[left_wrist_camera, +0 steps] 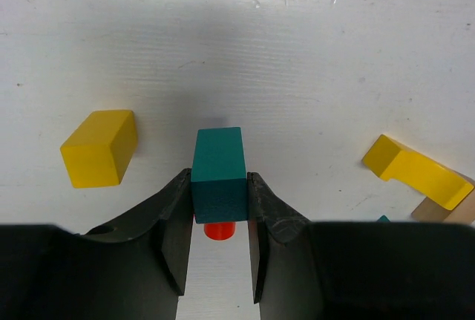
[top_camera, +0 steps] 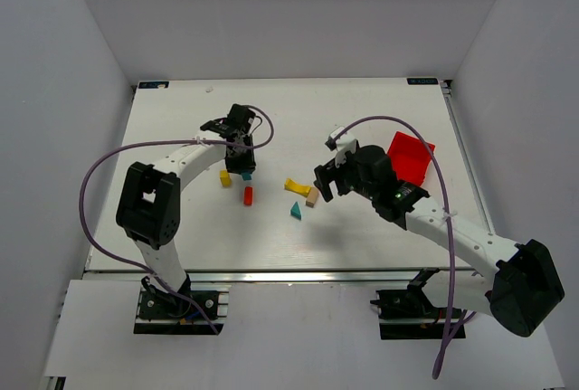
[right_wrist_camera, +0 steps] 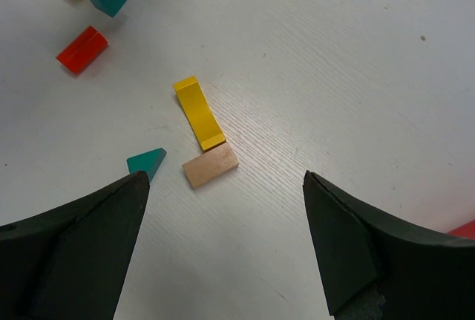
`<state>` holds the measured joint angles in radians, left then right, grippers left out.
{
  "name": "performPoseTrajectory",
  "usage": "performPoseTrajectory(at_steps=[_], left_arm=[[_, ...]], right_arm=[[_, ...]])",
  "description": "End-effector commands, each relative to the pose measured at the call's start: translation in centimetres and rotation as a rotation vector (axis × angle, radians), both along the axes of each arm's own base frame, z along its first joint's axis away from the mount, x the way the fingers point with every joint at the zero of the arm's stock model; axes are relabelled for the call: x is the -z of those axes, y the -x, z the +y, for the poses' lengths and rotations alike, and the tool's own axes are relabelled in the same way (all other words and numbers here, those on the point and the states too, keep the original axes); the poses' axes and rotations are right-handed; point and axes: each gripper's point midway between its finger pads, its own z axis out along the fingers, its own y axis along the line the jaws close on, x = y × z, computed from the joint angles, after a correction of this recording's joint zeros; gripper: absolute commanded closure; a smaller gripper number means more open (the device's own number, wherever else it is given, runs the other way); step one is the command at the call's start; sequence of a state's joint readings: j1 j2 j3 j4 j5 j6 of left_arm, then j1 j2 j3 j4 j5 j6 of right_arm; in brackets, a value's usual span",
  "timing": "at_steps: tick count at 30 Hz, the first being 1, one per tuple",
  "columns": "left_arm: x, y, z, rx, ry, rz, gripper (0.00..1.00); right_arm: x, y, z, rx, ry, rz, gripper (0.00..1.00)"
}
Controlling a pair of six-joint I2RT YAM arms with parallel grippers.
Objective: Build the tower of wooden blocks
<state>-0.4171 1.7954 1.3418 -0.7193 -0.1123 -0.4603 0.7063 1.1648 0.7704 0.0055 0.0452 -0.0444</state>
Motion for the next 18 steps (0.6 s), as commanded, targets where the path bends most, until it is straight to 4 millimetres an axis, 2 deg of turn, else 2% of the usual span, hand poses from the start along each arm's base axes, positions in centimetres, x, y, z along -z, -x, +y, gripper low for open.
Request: performPoseTrajectory(at_steps=[1, 18], left_arm=[[-1.8, -0.9, 0.0, 0.004, -0.031, -0.06, 1.0], [-0.2, -0.9, -0.1, 0.002, -0.054, -0.044, 1.0]], right_arm=[[-0.3, -0.4, -0.6, 0.024, 0.008, -0.022, 0.11], [1.0, -0.7, -1.0, 0.039, 0.045, -0.011, 0.11]])
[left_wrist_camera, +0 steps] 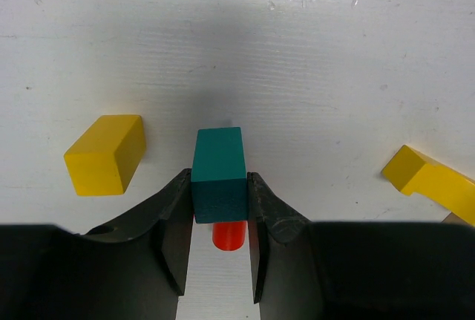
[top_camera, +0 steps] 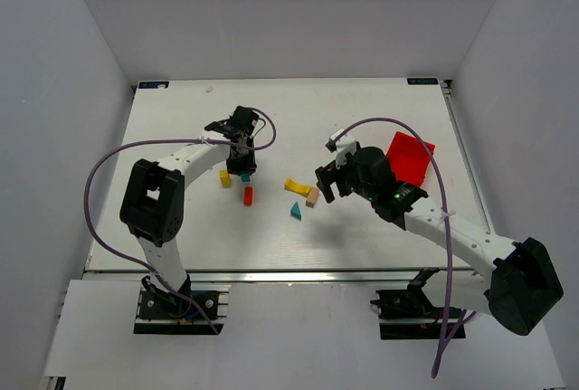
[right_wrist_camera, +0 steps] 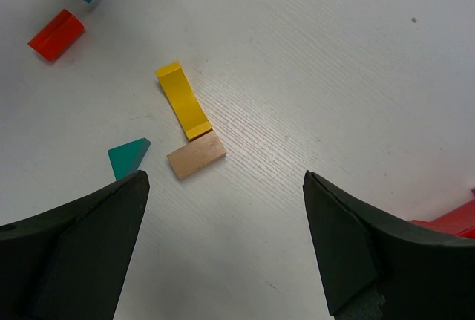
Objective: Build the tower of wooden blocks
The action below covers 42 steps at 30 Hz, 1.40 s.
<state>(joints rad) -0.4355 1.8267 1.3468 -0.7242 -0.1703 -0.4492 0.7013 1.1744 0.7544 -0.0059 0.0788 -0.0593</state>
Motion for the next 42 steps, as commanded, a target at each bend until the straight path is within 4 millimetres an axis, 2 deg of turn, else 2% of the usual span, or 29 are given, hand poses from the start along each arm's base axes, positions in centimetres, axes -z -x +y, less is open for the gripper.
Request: performPoseTrajectory(at_steps=[1, 25, 31, 42], left_arm=[[-1.2, -0.9, -0.4, -0.004, 0.01, -0.048, 1.0], [0.9, 0.2, 0.2, -0.034, 0.0, -0.015, 1.0], [1.2, 0.5, 0.1, -0.04, 0.011, -0.015, 0.92], [1.3, 0.0, 0.3, -0.049, -0.002, -0.034, 0.91]], right_arm=[[-0.4, -0.5, -0.1, 0.01, -0.003, -0.023, 0.11], [-0.1, -0.3, 0.3, -0.013, -0.005, -0.005, 0.11], [0.0, -0.2, 0.5, -0.018, -0.003, 0.002, 0.11], [-0.1, -0.2, 0.4, -0.019, -0.003, -0.002, 0.11]])
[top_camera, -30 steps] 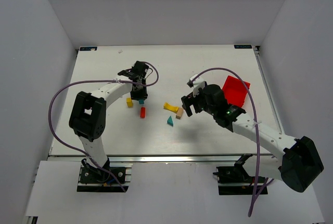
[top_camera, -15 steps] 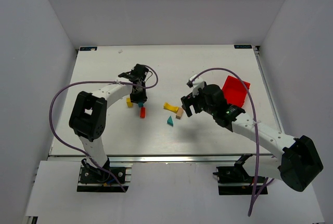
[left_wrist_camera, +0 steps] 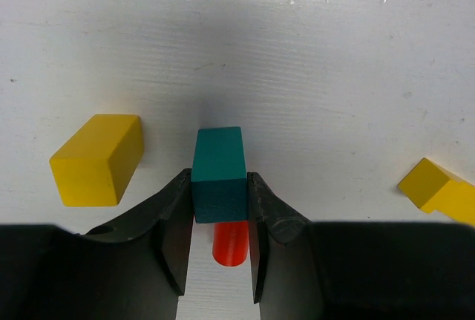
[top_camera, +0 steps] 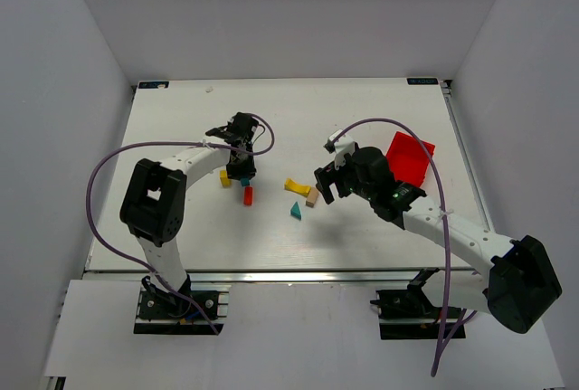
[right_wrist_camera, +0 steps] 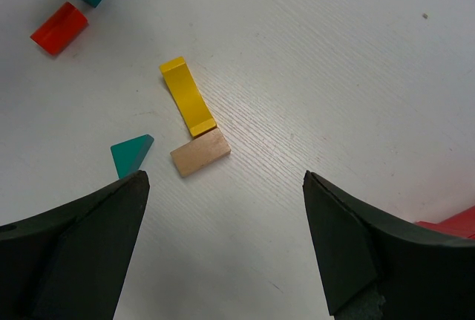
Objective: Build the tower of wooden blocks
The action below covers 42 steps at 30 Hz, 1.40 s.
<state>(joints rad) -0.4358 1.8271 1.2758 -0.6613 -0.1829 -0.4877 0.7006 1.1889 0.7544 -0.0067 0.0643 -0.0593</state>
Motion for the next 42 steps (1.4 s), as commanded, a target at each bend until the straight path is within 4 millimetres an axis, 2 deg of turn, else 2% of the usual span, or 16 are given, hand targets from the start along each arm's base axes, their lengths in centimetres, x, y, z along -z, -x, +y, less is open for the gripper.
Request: performPoseTrajectory(at_steps=[1, 9, 13, 19, 22, 25, 42], left_arm=[[-0.48, -0.62, 0.01, -0.009, -0.005, -0.041, 0.91], [-0.14, -0.94, -0.02, -0.003, -0.014, -0.042, 0.91], [-0.29, -0.96, 0.02, -0.005, -0.012, -0.05, 0.86], [-0.08, -0.93, -0.18, -0.001, -0.005, -0.048, 0.82], [0.01, -0.96, -0.14, -0.005, -0.006, -0.051, 0.77], [-0.16, -0.98, -0.07, -0.007, -0.008, -0.055, 0.77], [-0.72, -1.02, 0.16, -0.018, -0.016, -0.063, 0.48]], right_arm=[[-0.66, -0.3, 0.21, -0.007, -0.009, -0.02, 0.1], [-0.52, -0.36, 0.13, -0.005, -0.001, -0.02, 0.11], [-0.51, -0.33, 0.11, -0.005, -0.001, -0.02, 0.11], [-0.56, -0.36, 0.05, -0.003, 0.0, -0.023, 0.11], [-0.57, -0.33, -0.01, -0.002, 0.0, -0.024, 0.11], [-0.73, -0.33, -0.04, -0.001, -0.002, -0.028, 0.11], [-0.89, -0.33, -0.16, 0.007, -0.007, -0.031, 0.11]])
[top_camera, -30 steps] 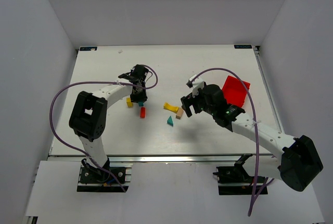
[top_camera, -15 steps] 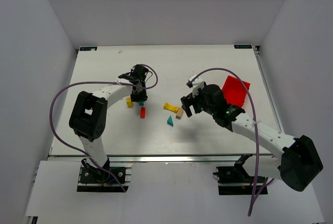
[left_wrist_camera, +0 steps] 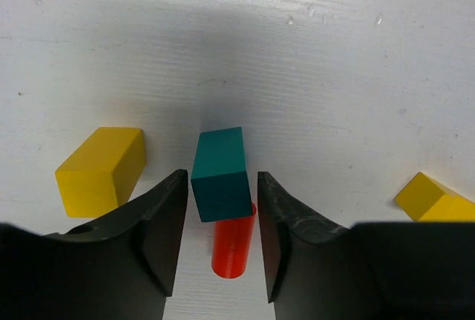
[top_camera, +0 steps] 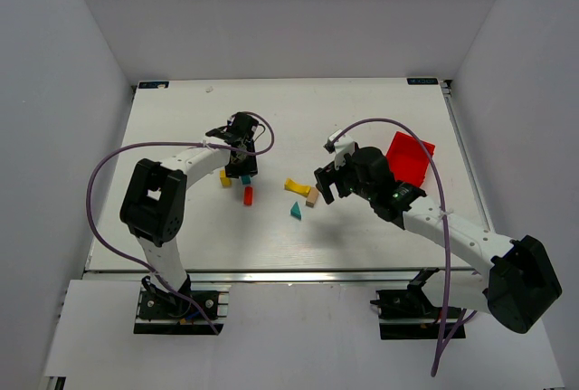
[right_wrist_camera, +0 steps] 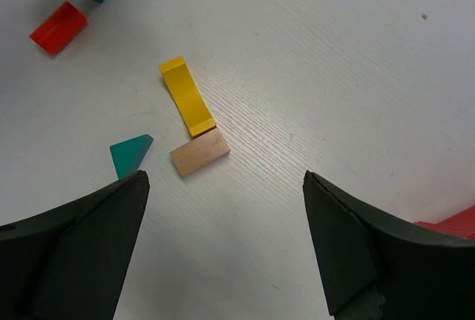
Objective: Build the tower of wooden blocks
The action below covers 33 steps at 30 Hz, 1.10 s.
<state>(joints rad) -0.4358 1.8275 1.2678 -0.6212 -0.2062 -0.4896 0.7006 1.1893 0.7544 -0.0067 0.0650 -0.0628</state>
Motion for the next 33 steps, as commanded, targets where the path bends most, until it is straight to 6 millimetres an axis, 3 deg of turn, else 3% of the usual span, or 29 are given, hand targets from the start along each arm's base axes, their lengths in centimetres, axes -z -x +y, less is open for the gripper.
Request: performPoseTrajectory(at_steps=[1, 12, 33], left_arm=[[-0.7, -0.1, 0.1, -0.008, -0.01, -0.024, 0.46], [-2.2, -0.7, -0.6, 0.023, 0.026, -0.065, 0.46], [-2.1, -1.3, -1.4, 0.097, 0.035, -0.07, 0.5]], right_arm=[[-0.8, -0.2, -0.2, 0.007, -0.01, -0.029, 0.11], [-1.6, -0.2, -0.3, 0.011, -0.025, -0.053, 0.1], [-1.0, -0.2, -0.2, 0.004, -0.011, -0.036, 0.11]])
